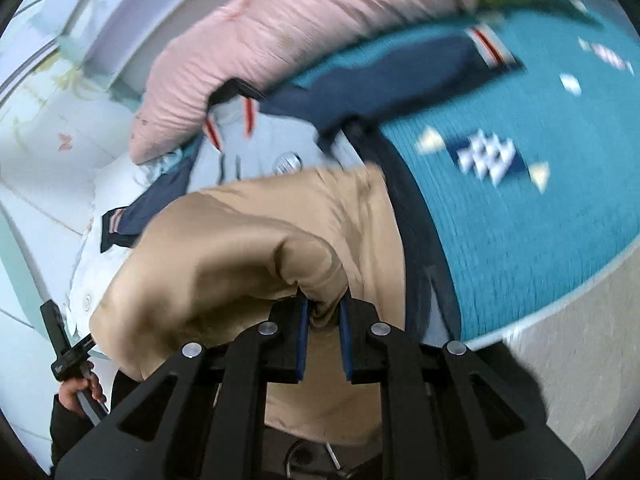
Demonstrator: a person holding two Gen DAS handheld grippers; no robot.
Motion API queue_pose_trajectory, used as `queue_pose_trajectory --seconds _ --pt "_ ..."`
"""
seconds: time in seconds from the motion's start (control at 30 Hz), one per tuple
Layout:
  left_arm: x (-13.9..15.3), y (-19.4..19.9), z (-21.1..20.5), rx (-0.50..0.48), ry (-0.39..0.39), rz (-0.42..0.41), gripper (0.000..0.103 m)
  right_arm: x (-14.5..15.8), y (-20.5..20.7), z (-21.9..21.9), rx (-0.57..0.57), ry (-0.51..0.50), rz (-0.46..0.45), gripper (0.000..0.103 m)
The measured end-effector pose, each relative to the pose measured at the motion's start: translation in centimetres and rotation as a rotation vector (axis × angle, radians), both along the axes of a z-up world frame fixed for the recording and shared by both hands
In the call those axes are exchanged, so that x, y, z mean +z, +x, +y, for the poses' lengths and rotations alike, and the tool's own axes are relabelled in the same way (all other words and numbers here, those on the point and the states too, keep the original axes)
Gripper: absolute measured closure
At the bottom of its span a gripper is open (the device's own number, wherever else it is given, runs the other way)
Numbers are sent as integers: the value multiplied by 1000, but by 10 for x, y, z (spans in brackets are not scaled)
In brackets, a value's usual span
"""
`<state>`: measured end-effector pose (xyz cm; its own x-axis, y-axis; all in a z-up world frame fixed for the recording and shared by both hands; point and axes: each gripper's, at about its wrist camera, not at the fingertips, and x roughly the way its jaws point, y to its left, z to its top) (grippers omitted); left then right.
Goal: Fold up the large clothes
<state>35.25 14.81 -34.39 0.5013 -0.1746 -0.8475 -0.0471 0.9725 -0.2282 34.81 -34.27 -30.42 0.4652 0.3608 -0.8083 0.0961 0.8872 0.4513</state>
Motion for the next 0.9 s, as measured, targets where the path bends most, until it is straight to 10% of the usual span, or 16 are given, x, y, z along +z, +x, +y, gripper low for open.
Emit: queue_pose_trajectory --seconds 0.37,0.5,0.73,0.9 --pt "-1 -30 23 45 -33 55 90 -24 -34 -4 8 -72 126 80" --pt "19 -44 24 50 27 44 53 -4 -45 -8 49 -116 94 68" --pt "75 -40 13 43 6 -137 44 60 -52 6 114 -148 -49 59" --pt "58 -3 -30 -63 -44 -120 35 59 -19 52 204 -101 -90 60"
